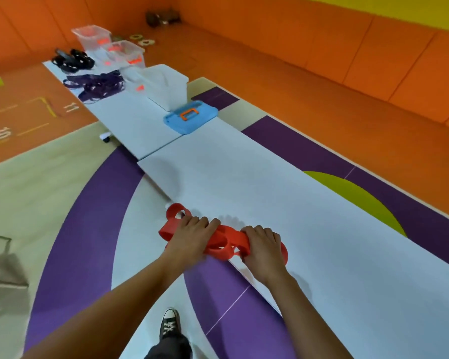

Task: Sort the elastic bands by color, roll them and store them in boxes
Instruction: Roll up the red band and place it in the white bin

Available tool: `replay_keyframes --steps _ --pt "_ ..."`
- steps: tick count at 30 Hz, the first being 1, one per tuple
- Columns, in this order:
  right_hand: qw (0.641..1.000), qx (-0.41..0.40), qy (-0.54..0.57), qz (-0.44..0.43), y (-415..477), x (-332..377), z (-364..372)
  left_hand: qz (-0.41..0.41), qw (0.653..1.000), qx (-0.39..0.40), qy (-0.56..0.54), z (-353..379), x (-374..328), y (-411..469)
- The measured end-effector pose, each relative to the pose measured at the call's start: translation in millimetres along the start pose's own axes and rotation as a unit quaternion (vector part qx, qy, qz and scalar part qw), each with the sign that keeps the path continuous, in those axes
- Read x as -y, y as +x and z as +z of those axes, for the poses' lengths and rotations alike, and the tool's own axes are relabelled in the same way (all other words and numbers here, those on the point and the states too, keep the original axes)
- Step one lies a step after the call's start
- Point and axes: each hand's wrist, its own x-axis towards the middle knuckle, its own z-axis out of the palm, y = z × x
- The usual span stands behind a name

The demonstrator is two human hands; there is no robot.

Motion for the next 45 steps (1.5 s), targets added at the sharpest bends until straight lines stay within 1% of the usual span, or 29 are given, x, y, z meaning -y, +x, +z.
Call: replay_keyframes --steps 5,10,17,20,24,26,30,32,36,41,43,45 --pt "0.999 0.038 0.000 -0.035 68.5 89.7 27.6 -0.033 0.999 -0.006 -0.035 6.9 110.6 -15.2" --pt "0.998 0.056 -0.001 -0.037 135.3 175.5 53.0 -0.058 0.997 0.007 -0.052 11.9 218.6 -21.8" --pt "0.993 0.099 -0.027 -0.053 226.5 259.4 79.6 -0.090 0.992 0.014 -0.083 14.0 333.4 -6.8" --pt "0.992 0.113 -0.039 -0.049 268.8 273.5 90.7 -0.079 0.994 0.013 -0.073 23.0 374.7 17.8" --pt "0.993 0.107 -0.032 -0.040 335.7 287.1 103.9 -0.067 0.996 0.009 -0.061 32.1 432.9 68.3" --pt "0.994 0.100 -0.026 -0.030 375.8 291.8 109.6 -0.057 0.997 0.006 -0.054 28.3 462.9 100.4" --pt "0.995 0.098 -0.009 -0.008 450.5 307.6 114.3 -0.037 0.997 0.027 -0.064 17.0 519.4 156.0" --pt "0.995 0.101 0.005 0.000 485.5 318.2 116.5 -0.029 0.998 0.026 -0.039 12.3 550.2 182.4" --pt "0.994 0.108 -0.017 0.018 539.1 334.2 120.3 -0.009 0.999 0.017 -0.033 7.3 603.5 226.6" --pt "0.988 0.129 -0.044 0.073 586.9 346.0 125.8 0.060 0.998 0.031 -0.021 6.0 647.9 287.6" --pt "0.984 0.128 -0.058 0.107 599.8 349.6 134.7 0.092 0.994 0.053 -0.016 9.7 666.2 312.1" --pt "0.979 0.125 -0.060 0.153 608.2 355.5 142.1 0.129 0.990 0.054 -0.002 13.9 683.1 334.4"
